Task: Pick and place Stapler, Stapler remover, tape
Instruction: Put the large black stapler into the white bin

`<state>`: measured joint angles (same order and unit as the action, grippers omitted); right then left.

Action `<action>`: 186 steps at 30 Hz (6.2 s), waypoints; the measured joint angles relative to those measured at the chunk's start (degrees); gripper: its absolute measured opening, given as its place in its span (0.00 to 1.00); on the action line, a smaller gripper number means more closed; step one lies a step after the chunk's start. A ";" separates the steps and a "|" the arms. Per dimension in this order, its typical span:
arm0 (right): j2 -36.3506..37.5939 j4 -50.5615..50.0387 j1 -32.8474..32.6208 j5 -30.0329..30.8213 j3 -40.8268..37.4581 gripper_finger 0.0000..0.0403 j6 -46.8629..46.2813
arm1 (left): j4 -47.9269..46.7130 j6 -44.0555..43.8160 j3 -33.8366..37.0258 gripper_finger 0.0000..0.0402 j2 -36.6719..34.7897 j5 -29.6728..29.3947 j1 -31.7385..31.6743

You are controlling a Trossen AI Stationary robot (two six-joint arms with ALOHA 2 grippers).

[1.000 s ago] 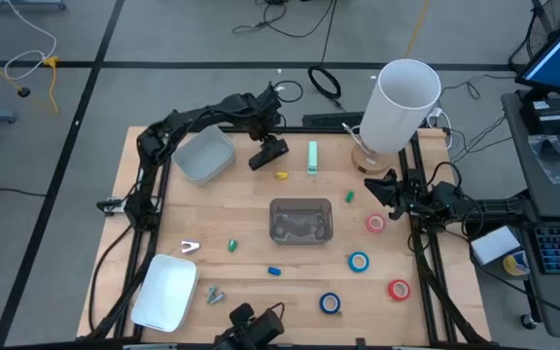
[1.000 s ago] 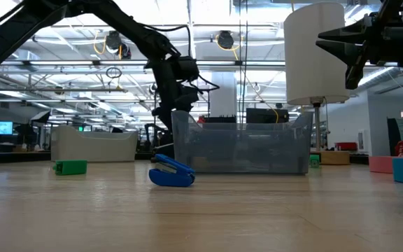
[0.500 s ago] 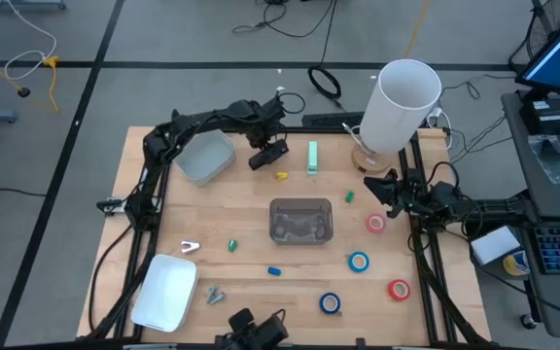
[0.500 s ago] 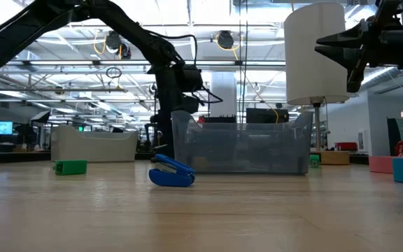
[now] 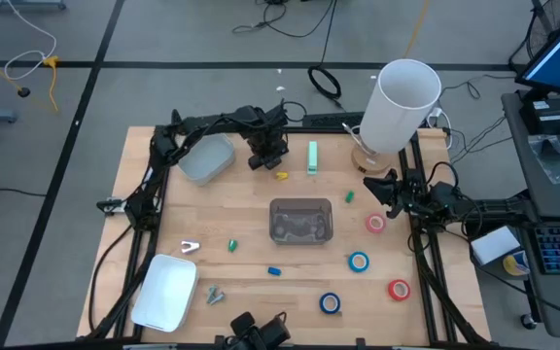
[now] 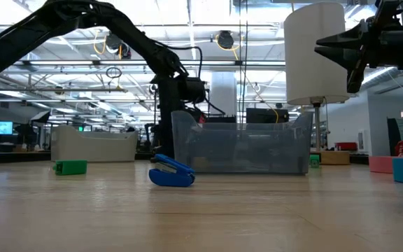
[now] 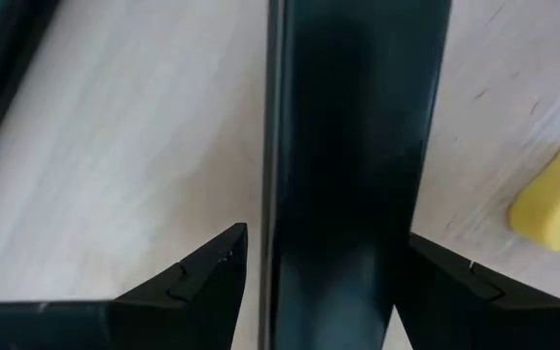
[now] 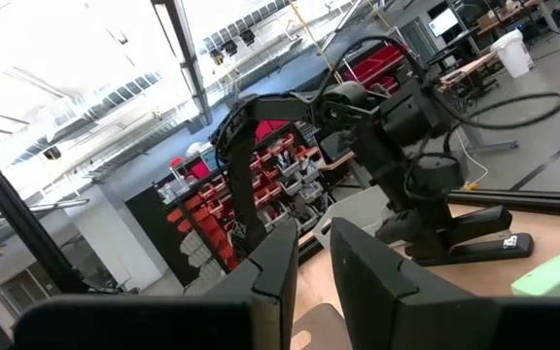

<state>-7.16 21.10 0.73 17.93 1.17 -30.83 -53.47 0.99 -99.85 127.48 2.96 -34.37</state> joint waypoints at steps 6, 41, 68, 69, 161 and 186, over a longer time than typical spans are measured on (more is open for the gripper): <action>0.00 0.00 0.00 -0.01 0.00 0.15 0.00 | 0.06 -0.21 0.00 0.58 0.77 -0.37 0.08; 0.00 -0.17 0.00 -0.05 0.00 0.15 0.00 | -4.23 1.85 0.01 0.58 0.73 -7.02 2.83; 0.00 0.04 -0.01 -0.09 0.00 0.15 -0.02 | -9.58 1.40 -0.07 0.32 -0.12 -5.45 3.20; 0.00 0.04 0.00 -0.09 0.00 0.15 -0.02 | -10.32 1.36 0.06 0.32 -0.57 -5.52 3.28; -30.95 1.51 0.00 -28.65 19.30 0.15 20.04 | -32.88 -123.93 8.90 0.32 -30.14 8.85 82.92; -30.86 1.43 -0.02 -28.55 19.28 0.15 19.54 | -13.32 -138.75 28.68 0.32 -33.67 8.61 91.56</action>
<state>-38.02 22.53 0.71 -10.61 20.45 -11.29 -66.80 -137.76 -71.18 93.80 11.57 57.19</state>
